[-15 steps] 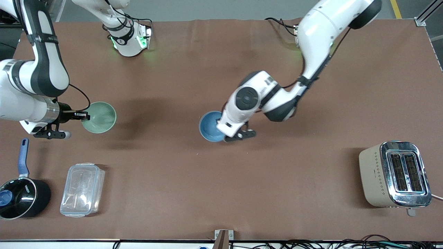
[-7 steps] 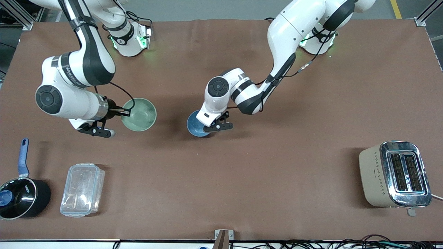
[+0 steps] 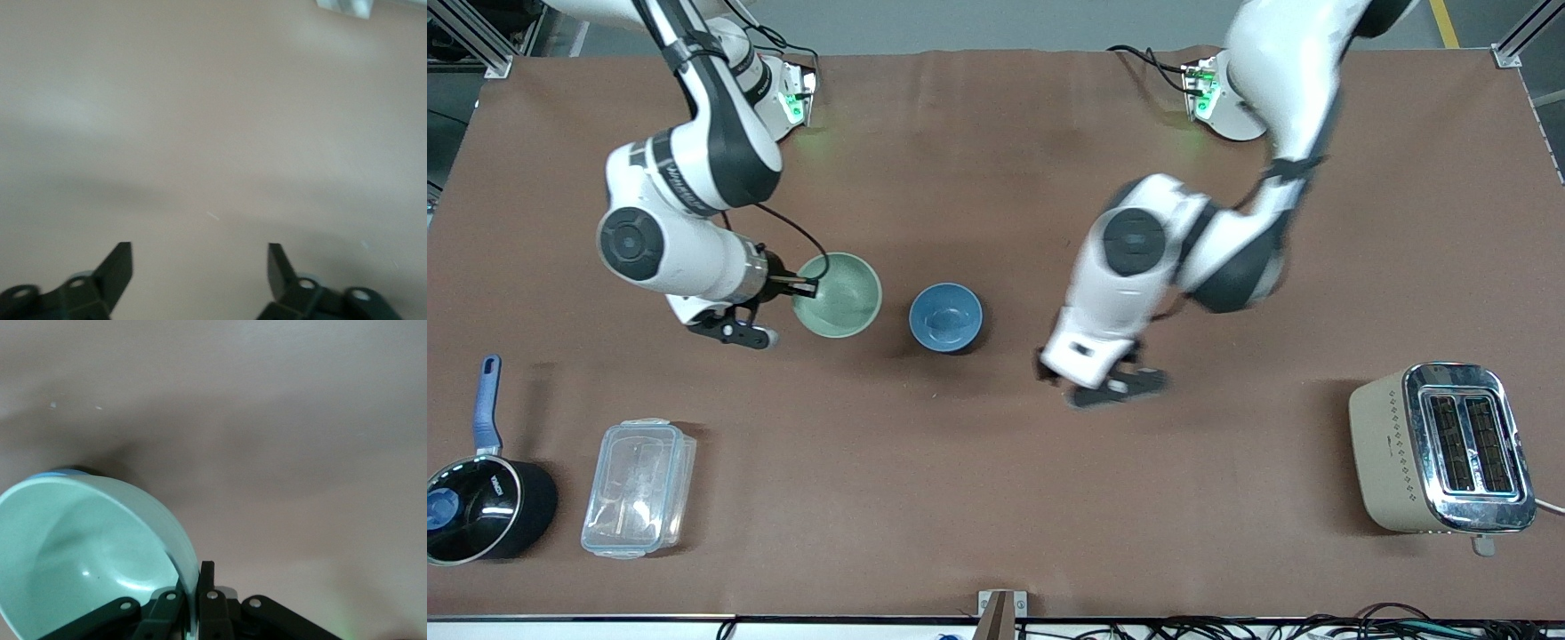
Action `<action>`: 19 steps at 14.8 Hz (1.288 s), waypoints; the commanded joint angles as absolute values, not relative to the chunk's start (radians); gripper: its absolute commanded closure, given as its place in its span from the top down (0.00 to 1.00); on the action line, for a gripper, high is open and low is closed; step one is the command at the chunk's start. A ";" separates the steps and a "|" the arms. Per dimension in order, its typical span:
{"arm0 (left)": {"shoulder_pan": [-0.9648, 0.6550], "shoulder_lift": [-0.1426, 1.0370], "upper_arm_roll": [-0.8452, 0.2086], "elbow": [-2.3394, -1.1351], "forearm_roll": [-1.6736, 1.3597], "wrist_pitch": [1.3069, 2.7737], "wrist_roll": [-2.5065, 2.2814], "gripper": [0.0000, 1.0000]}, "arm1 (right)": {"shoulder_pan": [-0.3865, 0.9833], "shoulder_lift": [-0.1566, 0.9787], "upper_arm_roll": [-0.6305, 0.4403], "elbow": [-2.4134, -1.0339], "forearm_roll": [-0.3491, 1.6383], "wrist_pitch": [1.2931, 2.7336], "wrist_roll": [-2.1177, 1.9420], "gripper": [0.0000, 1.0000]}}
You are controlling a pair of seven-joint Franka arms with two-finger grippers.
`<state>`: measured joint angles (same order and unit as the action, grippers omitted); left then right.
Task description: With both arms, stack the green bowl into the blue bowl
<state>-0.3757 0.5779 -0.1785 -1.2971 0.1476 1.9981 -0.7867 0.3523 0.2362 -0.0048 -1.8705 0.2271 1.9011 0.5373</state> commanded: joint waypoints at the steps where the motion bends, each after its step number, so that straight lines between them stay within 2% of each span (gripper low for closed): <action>1: -0.252 0.473 -0.186 -1.342 0.170 1.915 -0.678 1.00 | 0.429 0.305 -0.017 -1.873 0.255 2.017 0.642 0.00; 3: -0.200 0.399 -0.186 -1.342 0.170 1.812 -0.585 1.00 | 0.475 0.347 -0.015 -1.871 0.255 2.094 0.714 0.00; 6: -0.114 0.295 -0.190 -1.344 0.166 1.717 -0.367 1.00 | 0.514 0.368 -0.017 -1.871 0.255 2.134 0.755 0.00; 11: -0.054 0.174 -0.195 -1.365 0.141 1.614 -0.195 1.00 | 0.581 0.394 -0.017 -1.908 0.255 2.230 0.801 0.01; 15: -0.050 0.006 -0.072 -1.511 0.034 1.595 -0.057 1.00 | 0.584 0.397 -0.017 -1.944 0.255 2.287 0.801 0.02; 17: -0.071 -0.026 -0.028 -1.526 0.022 1.550 -0.043 1.00 | 0.584 0.405 -0.017 -1.945 0.255 2.292 0.801 0.03; 19: -0.066 -0.041 -0.028 -1.525 0.021 1.532 -0.043 1.00 | 0.592 0.410 -0.017 -1.945 0.255 2.295 0.801 0.05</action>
